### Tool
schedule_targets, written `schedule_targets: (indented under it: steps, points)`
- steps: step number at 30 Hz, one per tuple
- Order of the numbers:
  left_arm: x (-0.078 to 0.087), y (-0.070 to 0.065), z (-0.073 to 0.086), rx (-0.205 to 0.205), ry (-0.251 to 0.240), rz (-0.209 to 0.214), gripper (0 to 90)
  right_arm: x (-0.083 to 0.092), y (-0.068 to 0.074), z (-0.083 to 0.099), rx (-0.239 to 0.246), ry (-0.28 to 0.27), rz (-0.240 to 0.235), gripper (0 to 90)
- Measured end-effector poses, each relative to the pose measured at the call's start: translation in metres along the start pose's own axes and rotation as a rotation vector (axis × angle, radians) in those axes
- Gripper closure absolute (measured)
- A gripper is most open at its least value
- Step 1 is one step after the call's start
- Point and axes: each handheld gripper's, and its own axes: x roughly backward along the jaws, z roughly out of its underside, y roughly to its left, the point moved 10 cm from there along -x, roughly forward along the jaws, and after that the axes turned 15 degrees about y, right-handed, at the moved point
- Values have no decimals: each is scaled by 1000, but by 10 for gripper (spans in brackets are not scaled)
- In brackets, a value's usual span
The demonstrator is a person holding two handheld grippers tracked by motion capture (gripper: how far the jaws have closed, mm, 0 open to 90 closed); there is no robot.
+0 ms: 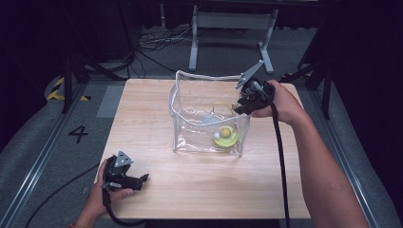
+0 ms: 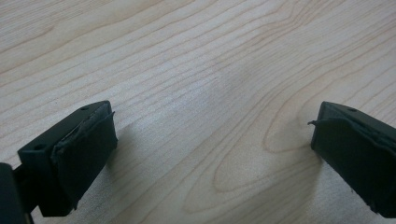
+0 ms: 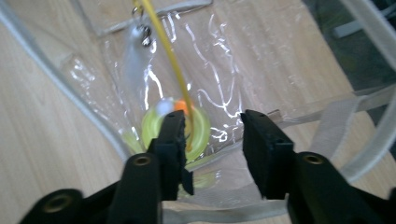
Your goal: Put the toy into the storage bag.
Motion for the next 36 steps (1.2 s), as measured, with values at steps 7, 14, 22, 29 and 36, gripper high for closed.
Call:
schedule_targets:
  steps: [7, 14, 22, 29, 36]
  points:
    - [0, 0, 0, 0, 0, 0, 5, 12, -7, -2, -66, -80, 86, 349]
    - [0, 0, 0, 0, 0, 0, 5, 24, -4, 1, -83, -119, 117, 278]
    - [0, 0, 0, 0, 0, 0, 5, 32, -1, 6, -88, -164, 135, 234]
    - [0, 0, 0, 0, 0, 0, 5, 40, -4, 26, -121, -202, 154, 232]
    - [0, 0, 0, 0, 0, 0, 5, 43, -7, 46, -149, -207, 170, 249]
